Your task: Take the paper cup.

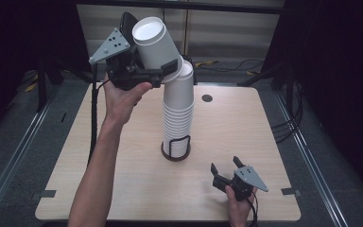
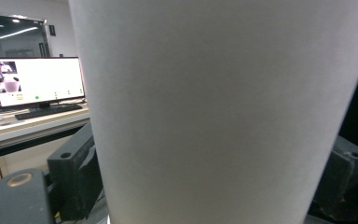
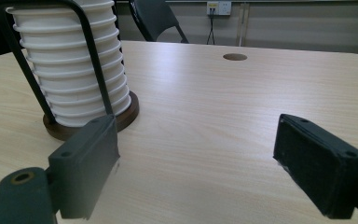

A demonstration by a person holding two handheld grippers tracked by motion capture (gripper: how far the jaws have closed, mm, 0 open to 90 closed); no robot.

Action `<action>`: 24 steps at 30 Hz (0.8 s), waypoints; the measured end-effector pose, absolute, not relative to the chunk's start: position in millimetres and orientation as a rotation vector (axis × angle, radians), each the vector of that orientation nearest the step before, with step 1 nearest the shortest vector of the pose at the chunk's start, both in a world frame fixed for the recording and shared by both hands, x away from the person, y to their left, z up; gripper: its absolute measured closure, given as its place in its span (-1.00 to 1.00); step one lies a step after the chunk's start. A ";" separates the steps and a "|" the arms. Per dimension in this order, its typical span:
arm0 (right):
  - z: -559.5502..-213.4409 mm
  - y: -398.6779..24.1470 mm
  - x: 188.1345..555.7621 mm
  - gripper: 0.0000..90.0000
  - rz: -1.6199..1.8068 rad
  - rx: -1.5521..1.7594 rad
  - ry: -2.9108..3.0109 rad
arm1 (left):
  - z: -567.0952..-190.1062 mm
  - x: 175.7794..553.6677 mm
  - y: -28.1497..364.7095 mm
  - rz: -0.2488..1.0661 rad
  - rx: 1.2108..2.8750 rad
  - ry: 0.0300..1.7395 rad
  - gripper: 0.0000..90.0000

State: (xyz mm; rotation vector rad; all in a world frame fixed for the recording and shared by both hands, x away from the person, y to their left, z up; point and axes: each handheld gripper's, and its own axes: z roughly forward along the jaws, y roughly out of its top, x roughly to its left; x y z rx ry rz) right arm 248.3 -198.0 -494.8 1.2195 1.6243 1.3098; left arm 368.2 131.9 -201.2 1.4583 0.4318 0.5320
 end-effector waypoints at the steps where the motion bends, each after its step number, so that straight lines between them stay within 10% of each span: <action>1: -494.7 -197.8 248.2 -0.70 1.310 1.222 1.625 | -201.6 367.6 135.7 0.525 1.456 0.436 -0.72; 24: -494.8 -197.6 248.1 -0.70 1.301 1.220 1.620 | -226.5 357.9 171.5 0.535 1.444 0.515 -0.72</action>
